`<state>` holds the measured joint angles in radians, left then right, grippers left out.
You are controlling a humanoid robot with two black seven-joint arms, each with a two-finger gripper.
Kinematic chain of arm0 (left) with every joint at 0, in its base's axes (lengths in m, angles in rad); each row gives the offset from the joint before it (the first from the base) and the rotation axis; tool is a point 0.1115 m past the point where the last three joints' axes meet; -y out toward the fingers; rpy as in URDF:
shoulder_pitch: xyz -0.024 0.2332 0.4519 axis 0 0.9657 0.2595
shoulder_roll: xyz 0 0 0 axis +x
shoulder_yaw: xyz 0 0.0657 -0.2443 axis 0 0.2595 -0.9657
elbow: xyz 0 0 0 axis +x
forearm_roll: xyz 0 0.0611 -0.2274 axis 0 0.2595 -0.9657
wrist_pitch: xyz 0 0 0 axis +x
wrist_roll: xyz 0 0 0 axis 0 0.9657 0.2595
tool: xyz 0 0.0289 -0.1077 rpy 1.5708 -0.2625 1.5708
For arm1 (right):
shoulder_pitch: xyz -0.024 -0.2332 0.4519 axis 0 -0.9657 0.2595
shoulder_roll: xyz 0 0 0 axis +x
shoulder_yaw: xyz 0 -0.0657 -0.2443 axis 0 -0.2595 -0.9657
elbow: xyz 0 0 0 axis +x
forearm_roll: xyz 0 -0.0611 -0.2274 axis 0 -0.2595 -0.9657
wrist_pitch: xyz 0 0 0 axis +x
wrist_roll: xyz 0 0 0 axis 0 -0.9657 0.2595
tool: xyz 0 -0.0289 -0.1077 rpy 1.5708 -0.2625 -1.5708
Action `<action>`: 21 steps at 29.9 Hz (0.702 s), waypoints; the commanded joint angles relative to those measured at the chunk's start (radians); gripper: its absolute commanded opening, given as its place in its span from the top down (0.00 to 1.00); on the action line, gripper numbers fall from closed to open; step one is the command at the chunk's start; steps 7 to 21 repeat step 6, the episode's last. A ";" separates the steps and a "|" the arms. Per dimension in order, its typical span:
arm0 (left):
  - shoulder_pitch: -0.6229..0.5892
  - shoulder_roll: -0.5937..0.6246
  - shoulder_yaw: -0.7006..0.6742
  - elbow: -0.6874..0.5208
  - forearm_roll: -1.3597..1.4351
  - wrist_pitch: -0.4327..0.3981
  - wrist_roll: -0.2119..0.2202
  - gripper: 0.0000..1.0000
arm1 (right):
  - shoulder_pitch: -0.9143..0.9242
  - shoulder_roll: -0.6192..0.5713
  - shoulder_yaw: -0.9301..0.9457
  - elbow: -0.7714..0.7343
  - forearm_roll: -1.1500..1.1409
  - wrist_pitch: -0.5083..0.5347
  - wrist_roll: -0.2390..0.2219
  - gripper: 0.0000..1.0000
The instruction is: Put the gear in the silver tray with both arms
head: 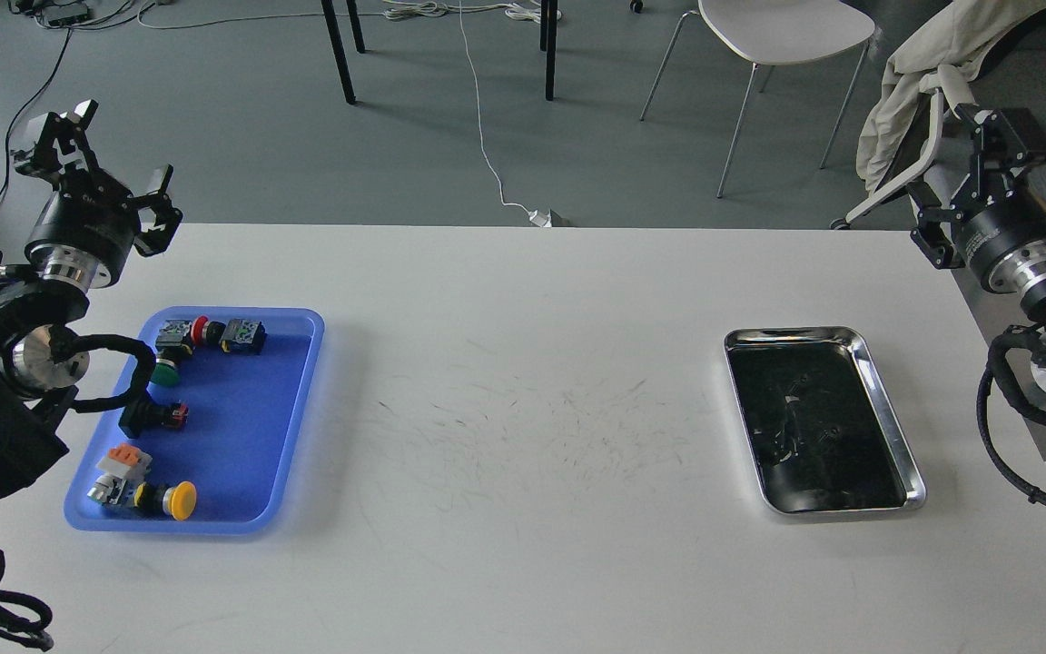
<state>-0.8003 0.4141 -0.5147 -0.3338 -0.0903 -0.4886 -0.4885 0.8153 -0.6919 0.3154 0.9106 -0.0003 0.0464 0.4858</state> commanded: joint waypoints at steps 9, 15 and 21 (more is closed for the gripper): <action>-0.011 -0.072 0.004 -0.001 0.006 0.000 0.000 0.01 | -0.001 0.028 0.040 0.008 0.005 0.000 0.003 0.01; -0.011 -0.072 0.004 -0.001 0.006 0.000 0.000 0.01 | -0.001 0.028 0.040 0.008 0.005 0.000 0.003 0.01; -0.011 -0.072 0.004 -0.001 0.006 0.000 0.000 0.01 | -0.001 0.028 0.040 0.008 0.005 0.000 0.003 0.01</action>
